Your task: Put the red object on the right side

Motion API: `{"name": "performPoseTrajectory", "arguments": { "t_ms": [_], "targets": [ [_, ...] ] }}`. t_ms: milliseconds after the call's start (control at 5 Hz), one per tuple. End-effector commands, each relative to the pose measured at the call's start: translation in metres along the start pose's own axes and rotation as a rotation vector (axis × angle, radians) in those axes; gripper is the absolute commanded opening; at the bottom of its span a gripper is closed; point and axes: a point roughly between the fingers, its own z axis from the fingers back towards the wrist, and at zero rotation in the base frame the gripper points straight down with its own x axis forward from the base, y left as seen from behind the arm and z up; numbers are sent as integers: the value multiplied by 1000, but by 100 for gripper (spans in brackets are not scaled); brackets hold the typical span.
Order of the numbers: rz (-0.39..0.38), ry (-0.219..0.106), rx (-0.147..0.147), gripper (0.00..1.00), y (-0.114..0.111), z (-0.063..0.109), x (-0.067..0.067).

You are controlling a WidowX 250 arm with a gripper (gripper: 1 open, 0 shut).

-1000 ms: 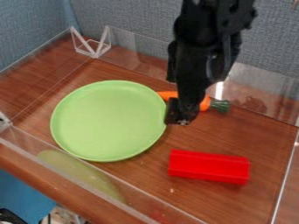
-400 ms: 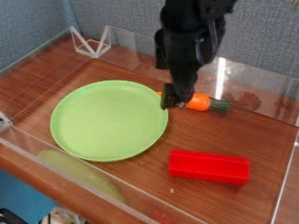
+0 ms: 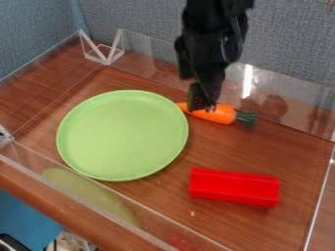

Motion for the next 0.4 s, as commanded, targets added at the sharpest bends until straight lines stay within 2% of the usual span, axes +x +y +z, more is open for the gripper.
{"name": "performPoseTrajectory", "arguments": {
  "t_ms": [0, 200],
  "targets": [
    [51, -30, 3, 0, -6, -14, 1],
    [71, -30, -7, 0, -9, -34, 5]
  ]
}}
